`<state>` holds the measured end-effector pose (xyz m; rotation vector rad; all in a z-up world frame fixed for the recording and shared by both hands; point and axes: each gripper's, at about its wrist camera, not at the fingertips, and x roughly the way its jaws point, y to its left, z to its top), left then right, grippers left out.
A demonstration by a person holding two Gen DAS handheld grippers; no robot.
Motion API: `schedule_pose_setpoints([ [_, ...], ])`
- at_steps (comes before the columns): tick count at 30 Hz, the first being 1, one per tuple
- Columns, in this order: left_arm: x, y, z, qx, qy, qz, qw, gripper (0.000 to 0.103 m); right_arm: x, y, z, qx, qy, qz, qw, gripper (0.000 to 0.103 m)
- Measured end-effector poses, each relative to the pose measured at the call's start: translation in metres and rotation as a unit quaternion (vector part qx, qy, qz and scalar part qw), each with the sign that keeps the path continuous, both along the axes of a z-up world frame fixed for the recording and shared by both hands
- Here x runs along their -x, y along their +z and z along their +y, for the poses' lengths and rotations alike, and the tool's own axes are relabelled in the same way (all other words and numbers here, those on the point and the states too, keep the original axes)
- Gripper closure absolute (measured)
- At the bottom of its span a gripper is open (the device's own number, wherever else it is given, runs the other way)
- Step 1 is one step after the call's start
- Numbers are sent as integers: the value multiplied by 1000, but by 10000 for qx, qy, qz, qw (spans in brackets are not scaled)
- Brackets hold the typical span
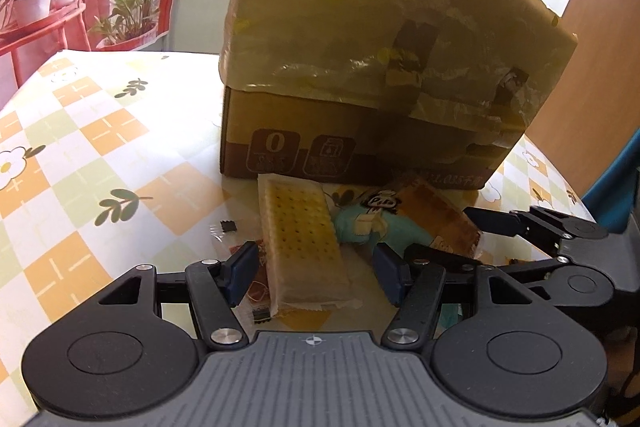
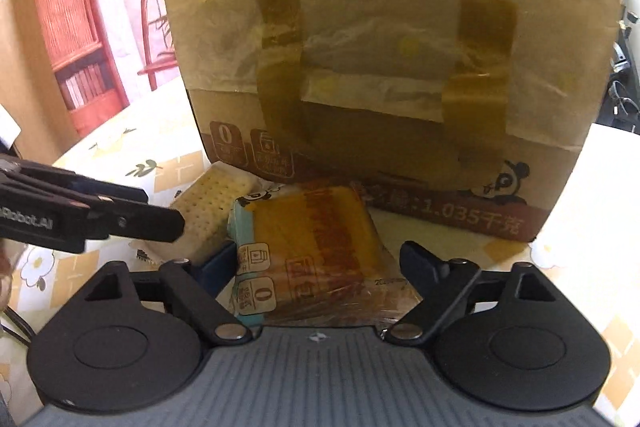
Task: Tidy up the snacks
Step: 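Move the left tool to the cracker bar while the right tool reaches the bread pack, then close the left tool on the cracker bar while the right tool closes on the bread pack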
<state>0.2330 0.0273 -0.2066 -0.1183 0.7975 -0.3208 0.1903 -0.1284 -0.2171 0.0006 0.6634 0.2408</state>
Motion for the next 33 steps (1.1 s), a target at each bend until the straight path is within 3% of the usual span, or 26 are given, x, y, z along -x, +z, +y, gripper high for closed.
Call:
schedule_pose_setpoints([
  [2, -1, -1, -3, -8, -15, 15, 10000, 38, 7, -1, -2, -86, -133, -83, 9998, 24],
  [12, -7, -12, -24, -441, 186, -86, 9988, 37, 46, -7, -8, -183, -903, -477, 9946, 24],
  [23, -16, -22, -42, -697, 360, -171, 9968, 38, 45, -12, -8, -203, -897, -564, 9942, 24],
  [26, -13, -23, -46, -906, 281, -261, 9951, 50, 45, -12, -8, -220, -887, -555, 9943, 24],
  [33, 4, -16, -37, -739, 330, -388, 9960, 53, 45, -12, -10, -303, -881, -549, 9941, 24],
])
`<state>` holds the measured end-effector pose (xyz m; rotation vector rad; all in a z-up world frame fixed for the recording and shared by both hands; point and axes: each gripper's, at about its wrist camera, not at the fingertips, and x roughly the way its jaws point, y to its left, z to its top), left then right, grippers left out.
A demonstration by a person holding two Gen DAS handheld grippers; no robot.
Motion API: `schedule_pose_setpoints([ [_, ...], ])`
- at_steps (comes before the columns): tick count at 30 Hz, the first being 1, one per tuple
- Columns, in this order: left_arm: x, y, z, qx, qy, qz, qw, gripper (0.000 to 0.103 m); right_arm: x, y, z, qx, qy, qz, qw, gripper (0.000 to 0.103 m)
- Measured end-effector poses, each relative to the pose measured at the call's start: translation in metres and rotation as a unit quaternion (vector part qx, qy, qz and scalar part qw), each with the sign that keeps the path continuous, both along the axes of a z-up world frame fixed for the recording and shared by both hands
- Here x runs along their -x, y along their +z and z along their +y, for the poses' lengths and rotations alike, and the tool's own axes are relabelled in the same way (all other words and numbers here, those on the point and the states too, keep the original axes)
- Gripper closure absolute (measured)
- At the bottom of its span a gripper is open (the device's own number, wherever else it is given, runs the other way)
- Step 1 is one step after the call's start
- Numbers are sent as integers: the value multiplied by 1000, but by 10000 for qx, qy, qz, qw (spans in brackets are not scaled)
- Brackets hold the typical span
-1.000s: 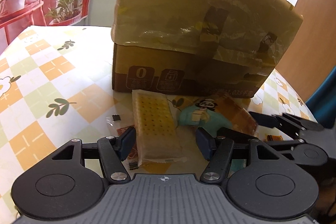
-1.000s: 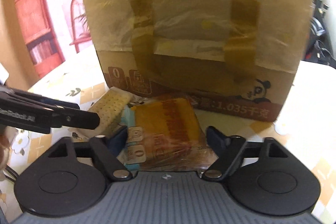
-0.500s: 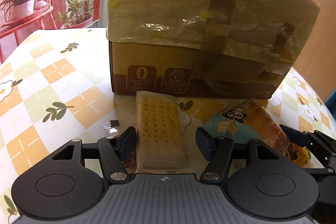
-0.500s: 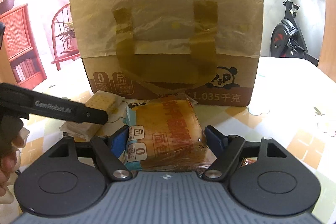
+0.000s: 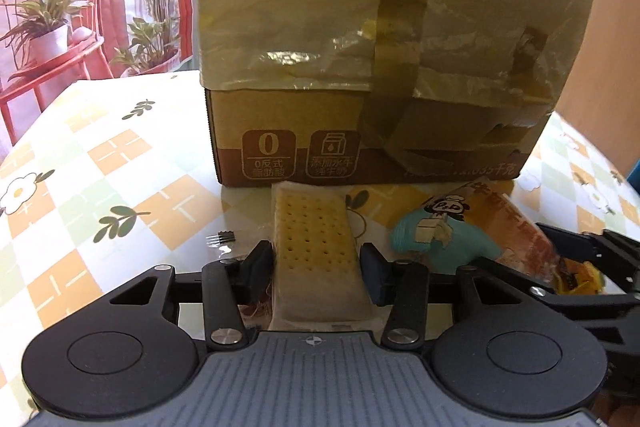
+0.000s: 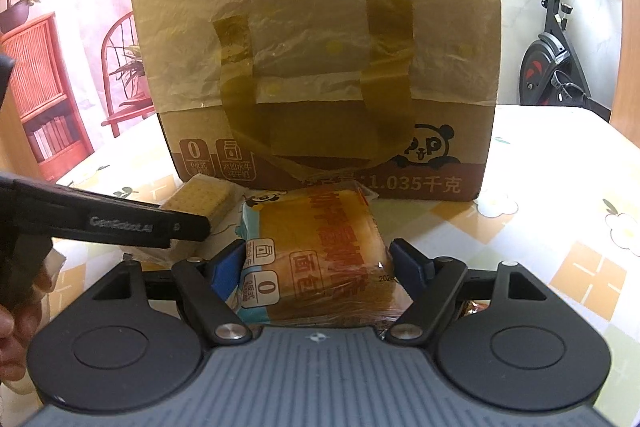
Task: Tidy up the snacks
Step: 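Close the left tool on the cracker bar while the right tool closes on the bread pack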
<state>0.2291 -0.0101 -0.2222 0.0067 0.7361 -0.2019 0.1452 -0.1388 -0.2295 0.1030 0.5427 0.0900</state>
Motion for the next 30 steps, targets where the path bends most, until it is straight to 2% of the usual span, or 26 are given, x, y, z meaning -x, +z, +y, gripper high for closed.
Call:
schedule_pose_setpoints([
  [4, 18, 10, 5, 200, -12, -159, 9997, 53, 0, 0, -1, -53, 2, 0, 10000, 24],
  [7, 27, 10, 5, 227, -81, -101, 9997, 53, -1, 0, 0, -38, 11, 11, 10000, 24],
  [17, 34, -4, 6, -77, -113, 217, 9997, 52, -1, 0, 0, -27, 17, 16, 10000, 24],
  [27, 27, -11, -12, -688, -283, 103, 9972, 49, -1, -1, -1, -92, 40, 42, 9999, 24],
  [30, 30, -12, -13, -715, -289, 2, 9970, 51, -1, -2, -2, -111, 53, 49, 9999, 24],
])
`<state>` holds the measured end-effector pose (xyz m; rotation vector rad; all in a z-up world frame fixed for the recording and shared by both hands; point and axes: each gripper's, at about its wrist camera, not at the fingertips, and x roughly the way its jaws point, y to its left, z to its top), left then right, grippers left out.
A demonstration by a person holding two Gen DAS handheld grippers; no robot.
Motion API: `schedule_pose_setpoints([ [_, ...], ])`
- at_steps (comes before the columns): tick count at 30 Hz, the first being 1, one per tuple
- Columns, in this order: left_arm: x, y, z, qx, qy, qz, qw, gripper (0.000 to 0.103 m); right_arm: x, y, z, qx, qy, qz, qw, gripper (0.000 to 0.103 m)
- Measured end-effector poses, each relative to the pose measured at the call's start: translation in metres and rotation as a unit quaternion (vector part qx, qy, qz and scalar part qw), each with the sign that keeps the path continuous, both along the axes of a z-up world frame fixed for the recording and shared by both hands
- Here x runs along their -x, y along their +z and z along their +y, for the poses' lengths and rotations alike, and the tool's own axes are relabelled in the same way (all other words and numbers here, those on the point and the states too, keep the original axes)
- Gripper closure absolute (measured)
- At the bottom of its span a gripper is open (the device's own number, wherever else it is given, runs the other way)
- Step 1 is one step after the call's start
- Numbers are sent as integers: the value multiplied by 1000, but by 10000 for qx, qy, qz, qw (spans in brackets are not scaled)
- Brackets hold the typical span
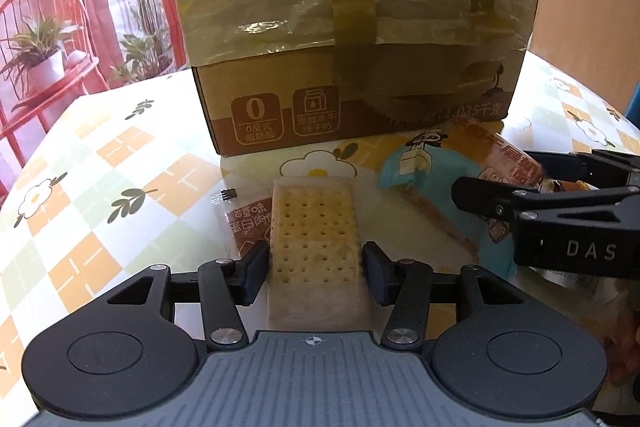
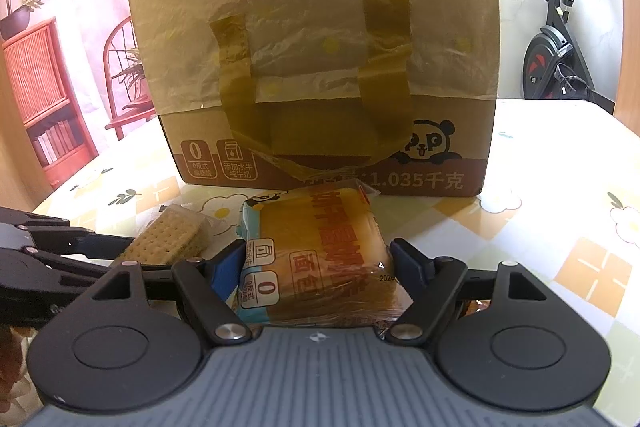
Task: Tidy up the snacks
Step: 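Close the left tool on the cracker bar while the right tool closes on the bread pack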
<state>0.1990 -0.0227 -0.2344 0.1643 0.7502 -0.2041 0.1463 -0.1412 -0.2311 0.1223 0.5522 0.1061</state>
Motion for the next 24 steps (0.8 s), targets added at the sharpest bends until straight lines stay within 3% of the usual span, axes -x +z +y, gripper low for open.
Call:
schedule_pose_setpoints([
  [11, 13, 3, 23, 782, 424, -237, 9958, 54, 0, 0, 0, 25, 2, 9, 10000, 24],
  [24, 14, 1, 27, 867, 477, -289, 9947, 54, 1, 0, -2, 16, 19, 10, 10000, 24],
])
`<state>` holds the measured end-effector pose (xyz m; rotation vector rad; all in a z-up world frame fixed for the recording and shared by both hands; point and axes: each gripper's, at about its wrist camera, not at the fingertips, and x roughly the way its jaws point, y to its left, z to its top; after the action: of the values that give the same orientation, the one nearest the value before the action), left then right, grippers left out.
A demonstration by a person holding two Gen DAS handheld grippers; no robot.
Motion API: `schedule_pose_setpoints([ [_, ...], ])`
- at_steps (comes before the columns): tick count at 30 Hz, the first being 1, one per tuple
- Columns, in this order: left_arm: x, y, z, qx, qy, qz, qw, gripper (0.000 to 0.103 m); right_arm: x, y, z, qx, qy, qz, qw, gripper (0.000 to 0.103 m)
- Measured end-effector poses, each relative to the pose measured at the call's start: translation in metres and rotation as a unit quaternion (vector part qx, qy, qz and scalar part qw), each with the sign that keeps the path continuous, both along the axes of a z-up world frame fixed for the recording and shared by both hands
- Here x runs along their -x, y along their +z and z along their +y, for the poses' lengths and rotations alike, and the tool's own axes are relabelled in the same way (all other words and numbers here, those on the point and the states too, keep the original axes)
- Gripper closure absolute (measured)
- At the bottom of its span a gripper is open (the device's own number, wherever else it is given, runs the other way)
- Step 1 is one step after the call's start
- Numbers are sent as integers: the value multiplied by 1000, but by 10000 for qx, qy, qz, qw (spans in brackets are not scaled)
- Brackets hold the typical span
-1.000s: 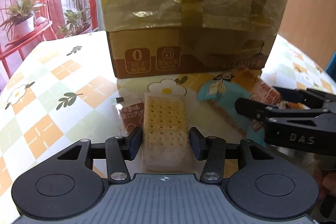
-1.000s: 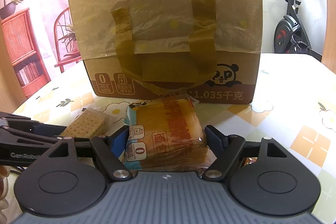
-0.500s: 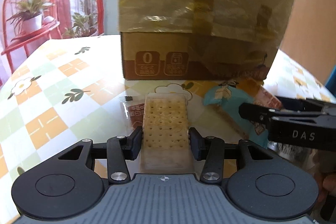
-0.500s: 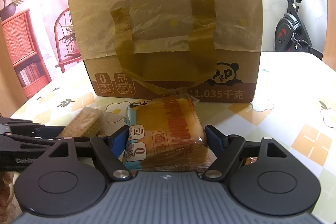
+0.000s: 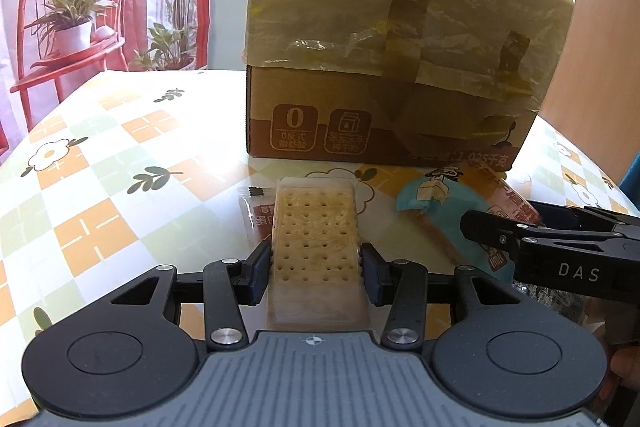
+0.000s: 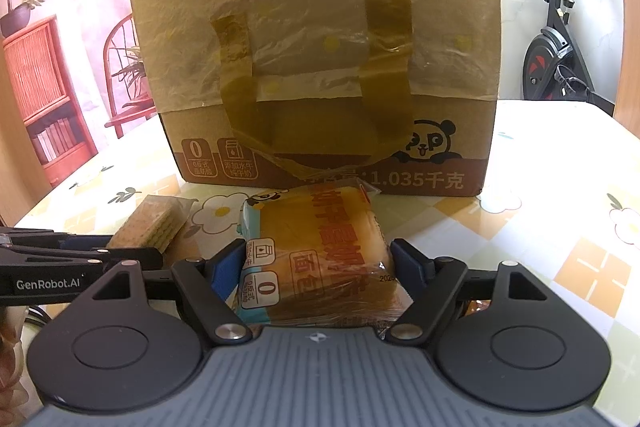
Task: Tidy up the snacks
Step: 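Close the left tool on the cracker bar while the right tool closes on the bread pack, then carry the cracker bar with the left tool while the right tool carries the bread pack over the box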
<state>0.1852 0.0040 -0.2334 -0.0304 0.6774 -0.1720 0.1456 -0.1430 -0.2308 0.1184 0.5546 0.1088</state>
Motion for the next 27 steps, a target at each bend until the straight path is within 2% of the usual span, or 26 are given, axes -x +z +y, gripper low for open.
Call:
schedule_pose_setpoints([
  [7, 2, -3, -4, 20, -91, 48, 9999, 54, -1, 0, 1, 49, 17, 26, 10000, 23],
  [12, 5, -3, -7, 36, -128, 32, 9999, 54, -9, -2, 5, 185, -15, 218, 9996, 21],
  [18, 9, 2, -3, 92, -103, -72, 9999, 54, -5, -2, 2, 97, -16, 105, 9999, 26],
  [27, 10, 8, 0, 169, -119, -186, 9996, 54, 5, 1, 6, 146, 114, -172, 9997, 27],
])
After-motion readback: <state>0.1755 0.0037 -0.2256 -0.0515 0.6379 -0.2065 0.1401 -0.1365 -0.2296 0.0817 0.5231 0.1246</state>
